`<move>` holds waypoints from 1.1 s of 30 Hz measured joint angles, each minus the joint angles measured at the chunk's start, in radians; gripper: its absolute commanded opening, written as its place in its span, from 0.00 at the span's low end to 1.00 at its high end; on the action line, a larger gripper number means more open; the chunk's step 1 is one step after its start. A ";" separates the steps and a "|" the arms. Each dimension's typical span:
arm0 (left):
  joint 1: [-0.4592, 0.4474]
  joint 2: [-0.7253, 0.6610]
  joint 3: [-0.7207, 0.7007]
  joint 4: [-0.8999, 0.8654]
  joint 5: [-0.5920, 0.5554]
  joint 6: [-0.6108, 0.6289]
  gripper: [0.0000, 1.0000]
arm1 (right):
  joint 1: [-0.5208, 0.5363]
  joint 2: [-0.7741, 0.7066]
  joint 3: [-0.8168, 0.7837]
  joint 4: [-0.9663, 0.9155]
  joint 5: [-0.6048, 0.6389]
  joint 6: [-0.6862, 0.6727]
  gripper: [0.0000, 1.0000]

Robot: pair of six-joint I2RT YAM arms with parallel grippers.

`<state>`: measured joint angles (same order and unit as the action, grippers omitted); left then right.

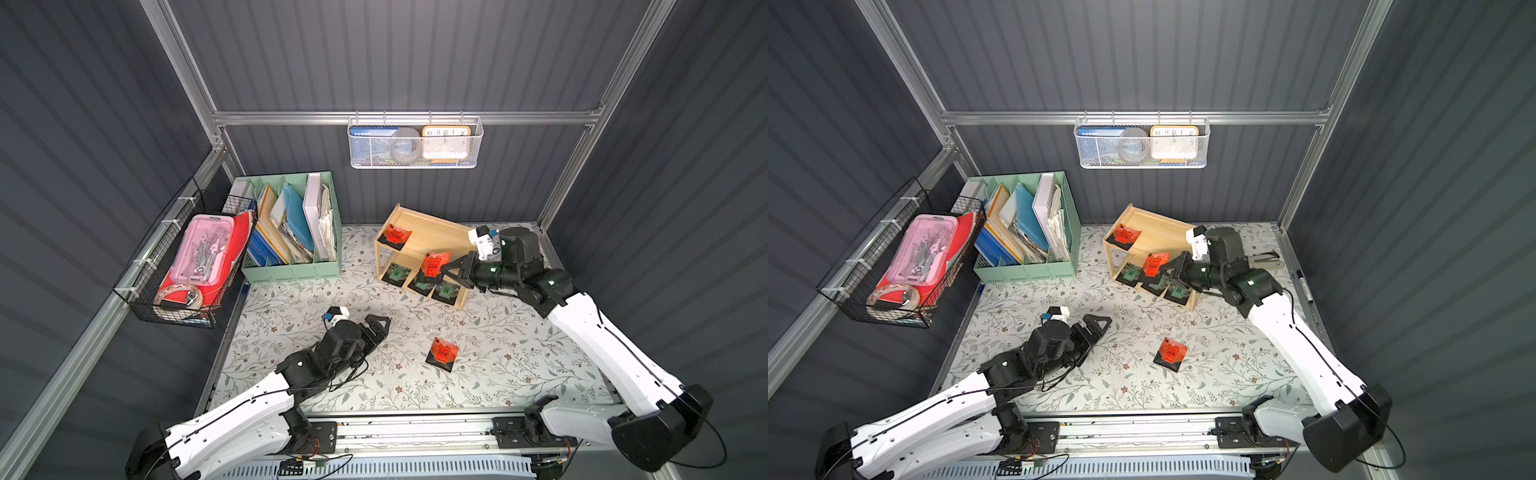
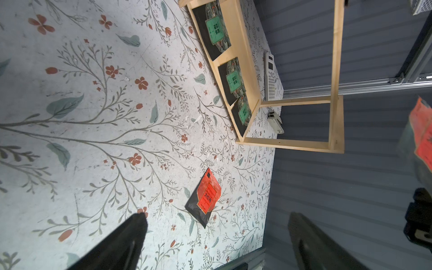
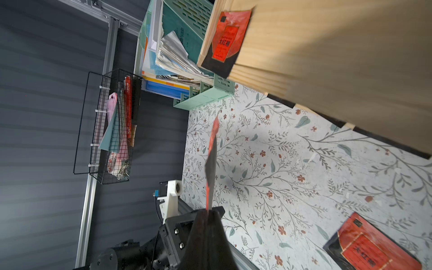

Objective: Place the tea bags on the shelf by color
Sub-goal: Place the tea bag on the shelf.

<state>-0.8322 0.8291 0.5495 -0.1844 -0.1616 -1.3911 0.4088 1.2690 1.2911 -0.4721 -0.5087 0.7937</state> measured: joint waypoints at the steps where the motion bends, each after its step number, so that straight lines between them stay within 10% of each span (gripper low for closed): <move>1: 0.000 -0.006 0.000 -0.001 0.000 0.002 1.00 | -0.008 0.014 0.013 -0.003 -0.006 0.000 0.00; 33: 0.000 -0.024 0.011 -0.042 -0.064 0.039 1.00 | -0.092 0.410 0.315 0.050 -0.053 0.147 0.00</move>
<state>-0.8322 0.8047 0.5610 -0.2260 -0.2253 -1.3521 0.3168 1.6787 1.6066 -0.4225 -0.5613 0.9405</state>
